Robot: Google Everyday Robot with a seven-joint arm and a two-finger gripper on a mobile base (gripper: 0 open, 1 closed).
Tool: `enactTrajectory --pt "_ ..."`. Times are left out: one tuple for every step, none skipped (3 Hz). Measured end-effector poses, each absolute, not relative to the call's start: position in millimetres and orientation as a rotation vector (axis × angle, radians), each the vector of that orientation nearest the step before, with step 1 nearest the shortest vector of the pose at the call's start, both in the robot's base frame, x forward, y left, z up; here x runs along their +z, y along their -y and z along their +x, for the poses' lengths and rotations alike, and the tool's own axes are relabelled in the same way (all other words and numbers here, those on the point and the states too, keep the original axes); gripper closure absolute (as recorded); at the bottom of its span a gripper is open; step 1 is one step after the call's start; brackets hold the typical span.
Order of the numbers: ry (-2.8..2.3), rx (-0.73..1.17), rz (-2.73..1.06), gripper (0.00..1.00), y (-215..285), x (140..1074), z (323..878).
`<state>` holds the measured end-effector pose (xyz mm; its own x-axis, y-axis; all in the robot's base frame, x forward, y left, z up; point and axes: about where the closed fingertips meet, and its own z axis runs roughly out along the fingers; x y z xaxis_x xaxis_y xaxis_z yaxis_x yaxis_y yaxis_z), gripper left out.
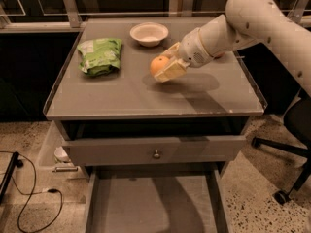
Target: Place orange into middle drawer
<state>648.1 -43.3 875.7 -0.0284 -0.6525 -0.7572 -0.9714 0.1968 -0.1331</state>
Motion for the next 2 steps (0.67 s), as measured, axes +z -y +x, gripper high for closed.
enactTrajectory --pt "-1.713 0.496 -1.532 1.00 61 896 615" --pt "-1.687 0.441 -1.530 1.00 80 906 577"
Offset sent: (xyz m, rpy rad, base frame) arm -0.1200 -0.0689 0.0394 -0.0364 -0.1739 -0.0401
